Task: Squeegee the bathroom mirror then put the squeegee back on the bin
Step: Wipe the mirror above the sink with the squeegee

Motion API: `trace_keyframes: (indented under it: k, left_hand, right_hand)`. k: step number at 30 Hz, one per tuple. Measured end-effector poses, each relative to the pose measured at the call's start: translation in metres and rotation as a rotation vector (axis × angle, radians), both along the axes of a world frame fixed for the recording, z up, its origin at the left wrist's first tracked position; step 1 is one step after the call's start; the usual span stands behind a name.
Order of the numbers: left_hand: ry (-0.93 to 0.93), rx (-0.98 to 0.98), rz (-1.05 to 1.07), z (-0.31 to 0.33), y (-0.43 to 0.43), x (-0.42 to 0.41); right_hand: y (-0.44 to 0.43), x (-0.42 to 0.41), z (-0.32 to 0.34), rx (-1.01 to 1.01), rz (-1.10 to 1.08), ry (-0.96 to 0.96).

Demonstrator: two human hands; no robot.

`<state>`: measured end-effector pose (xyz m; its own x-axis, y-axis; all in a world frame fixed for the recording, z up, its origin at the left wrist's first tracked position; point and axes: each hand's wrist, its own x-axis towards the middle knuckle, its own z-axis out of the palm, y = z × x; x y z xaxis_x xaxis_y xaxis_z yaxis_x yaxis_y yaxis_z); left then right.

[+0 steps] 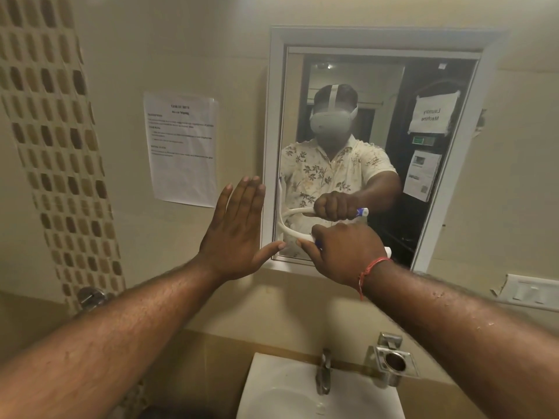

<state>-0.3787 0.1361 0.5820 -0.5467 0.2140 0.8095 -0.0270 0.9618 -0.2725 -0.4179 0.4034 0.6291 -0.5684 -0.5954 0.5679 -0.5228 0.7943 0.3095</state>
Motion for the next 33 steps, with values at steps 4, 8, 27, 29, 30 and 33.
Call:
trace_keyframes:
  k: [4,8,27,29,30,33]
  left_hand:
    - [-0.005,-0.003,0.005,-0.002,-0.001,0.001]
    - [0.003,-0.004,-0.001,-0.003,0.000,0.001]
    - [-0.007,0.000,-0.078,-0.003,0.041,-0.011]
    - [-0.004,0.006,-0.095,-0.004,0.049,-0.014]
    - [-0.003,0.006,-0.103,-0.003,0.054,-0.015]
    - [0.007,-0.007,-0.123,-0.001,0.068,-0.019]
  right_hand:
    - [0.000,0.004,-0.005,-0.023,-0.004,-0.006]
    - [-0.002,0.007,0.000,-0.012,-0.001,0.002]
    - [0.037,0.008,0.014,0.001,-0.022,0.027]
    - [0.050,0.006,0.013,-0.005,-0.036,0.030]
    - [0.057,0.005,0.012,-0.013,-0.043,0.028]
    - [0.081,0.002,0.010,-0.030,-0.073,0.018]
